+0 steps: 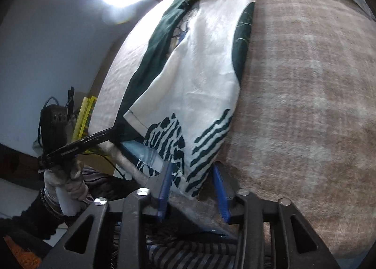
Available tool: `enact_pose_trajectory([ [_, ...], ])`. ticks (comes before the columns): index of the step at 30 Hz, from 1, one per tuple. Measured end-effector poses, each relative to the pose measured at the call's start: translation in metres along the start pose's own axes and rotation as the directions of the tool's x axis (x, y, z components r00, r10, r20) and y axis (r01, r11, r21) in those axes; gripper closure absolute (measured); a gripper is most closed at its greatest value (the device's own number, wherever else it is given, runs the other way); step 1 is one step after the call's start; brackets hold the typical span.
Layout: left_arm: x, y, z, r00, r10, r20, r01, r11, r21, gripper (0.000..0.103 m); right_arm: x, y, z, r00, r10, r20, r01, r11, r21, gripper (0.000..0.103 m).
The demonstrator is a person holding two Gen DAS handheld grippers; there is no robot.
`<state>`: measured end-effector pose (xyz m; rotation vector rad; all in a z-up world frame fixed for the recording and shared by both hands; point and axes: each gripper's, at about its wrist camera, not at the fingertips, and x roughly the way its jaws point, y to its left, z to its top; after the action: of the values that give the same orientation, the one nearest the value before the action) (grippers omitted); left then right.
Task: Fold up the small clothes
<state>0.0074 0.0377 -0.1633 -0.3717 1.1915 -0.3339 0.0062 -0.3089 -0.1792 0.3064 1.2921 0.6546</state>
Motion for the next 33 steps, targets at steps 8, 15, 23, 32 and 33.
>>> enact_pose_trajectory([
  [8,-0.023,-0.01,0.014,0.995,-0.072,0.07,0.072,0.997,0.003,0.103,-0.015,0.007,0.007,0.99,0.123,0.07,-0.124,0.992,0.012,0.103],
  [15,-0.036,-0.016,0.04,0.989,-0.084,0.118,0.084,0.996,0.006,0.103,-0.041,0.001,0.027,0.973,0.149,0.178,-0.161,0.985,0.057,0.103],
  [23,-0.036,-0.022,0.084,0.985,-0.062,0.164,0.062,0.998,0.003,0.103,-0.053,0.0,0.059,0.967,0.133,0.216,-0.151,0.986,0.069,0.103],
  [32,-0.012,-0.022,0.143,0.983,-0.008,0.181,0.007,1.0,0.004,0.103,-0.05,-0.019,0.113,0.967,0.084,0.24,-0.115,0.987,0.115,0.103],
  [33,-0.009,-0.021,0.146,0.983,-0.004,0.181,0.004,1.0,0.004,0.103,-0.049,-0.021,0.12,0.966,0.079,0.245,-0.111,0.986,0.121,0.103],
])
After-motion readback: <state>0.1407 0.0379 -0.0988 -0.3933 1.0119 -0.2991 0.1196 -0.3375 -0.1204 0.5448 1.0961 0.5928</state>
